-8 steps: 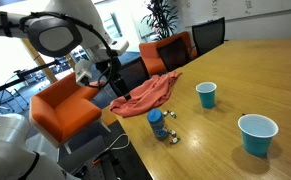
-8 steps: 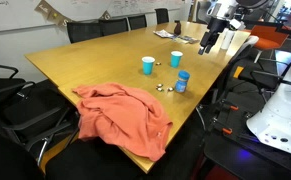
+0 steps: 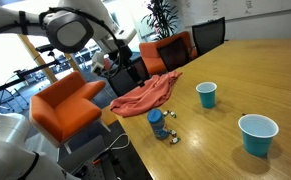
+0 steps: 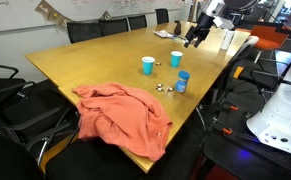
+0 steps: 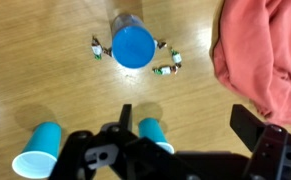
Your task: Pick the sweet between the cups and put it in the left cup
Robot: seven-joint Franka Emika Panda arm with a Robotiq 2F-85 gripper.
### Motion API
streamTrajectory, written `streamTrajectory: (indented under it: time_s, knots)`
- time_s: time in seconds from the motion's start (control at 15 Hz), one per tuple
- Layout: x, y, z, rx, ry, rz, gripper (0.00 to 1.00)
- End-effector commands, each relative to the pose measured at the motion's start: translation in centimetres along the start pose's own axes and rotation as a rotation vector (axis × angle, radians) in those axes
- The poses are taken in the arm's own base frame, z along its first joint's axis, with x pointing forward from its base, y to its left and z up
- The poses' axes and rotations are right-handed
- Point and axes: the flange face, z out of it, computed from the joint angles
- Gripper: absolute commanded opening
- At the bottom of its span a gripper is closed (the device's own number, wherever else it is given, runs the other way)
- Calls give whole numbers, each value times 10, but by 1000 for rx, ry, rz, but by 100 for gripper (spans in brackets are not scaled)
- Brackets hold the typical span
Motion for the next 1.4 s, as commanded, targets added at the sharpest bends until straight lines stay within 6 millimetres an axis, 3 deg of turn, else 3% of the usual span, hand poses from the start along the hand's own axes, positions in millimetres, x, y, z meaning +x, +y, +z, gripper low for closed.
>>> streamTrajectory:
  time_s: [0.0,0.4,0.8,1.0,1.33]
  knots:
    - [76,6,30,-44,85,170,100]
    - [184,62,80,-204,163,460,100]
    - [257,115,148,-296,205,750,100]
    - [282,121,188,-247,199,834,100]
    - [311,113,237,-199,167,957,100]
